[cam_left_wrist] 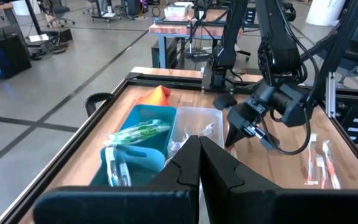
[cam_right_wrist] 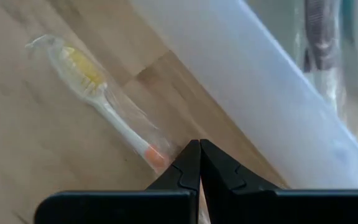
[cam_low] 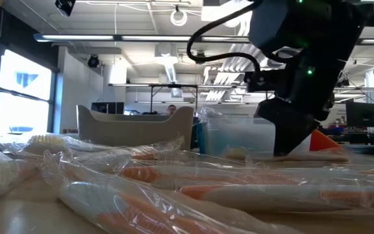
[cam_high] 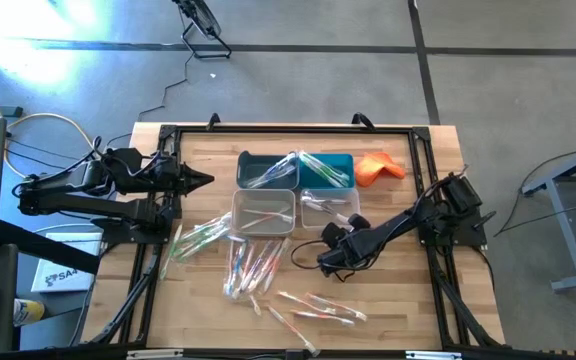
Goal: Pick & Place Toothbrushes
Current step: Put the orange toothbrush into the gray bin
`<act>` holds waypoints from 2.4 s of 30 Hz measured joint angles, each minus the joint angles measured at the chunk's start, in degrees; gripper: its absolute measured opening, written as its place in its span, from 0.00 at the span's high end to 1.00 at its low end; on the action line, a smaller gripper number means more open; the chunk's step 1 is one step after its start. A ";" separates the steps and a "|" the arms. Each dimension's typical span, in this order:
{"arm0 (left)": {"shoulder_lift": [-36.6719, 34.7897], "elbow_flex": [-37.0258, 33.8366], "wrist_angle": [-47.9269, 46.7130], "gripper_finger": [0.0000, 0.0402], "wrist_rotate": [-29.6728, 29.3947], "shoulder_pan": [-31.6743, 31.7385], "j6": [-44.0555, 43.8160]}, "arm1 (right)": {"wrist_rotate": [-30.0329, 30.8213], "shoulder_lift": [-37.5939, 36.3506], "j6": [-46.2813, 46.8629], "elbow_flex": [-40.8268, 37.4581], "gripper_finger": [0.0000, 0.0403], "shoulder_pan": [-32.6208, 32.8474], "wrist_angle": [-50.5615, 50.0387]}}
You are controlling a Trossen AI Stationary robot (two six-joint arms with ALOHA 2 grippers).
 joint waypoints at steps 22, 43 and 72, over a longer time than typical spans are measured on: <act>0.02 0.04 -1.74 1.00 0.00 0.00 -0.08 | -13.70 -6.39 -2.44 0.00 0.99 1.10 8.34; 0.02 0.04 -1.73 1.00 0.00 0.00 -0.44 | -39.09 -16.21 -25.85 0.09 0.99 -1.47 18.13; 0.00 0.04 -1.73 1.00 0.00 0.00 -0.48 | -27.21 -11.20 -34.35 0.02 0.64 -1.41 7.19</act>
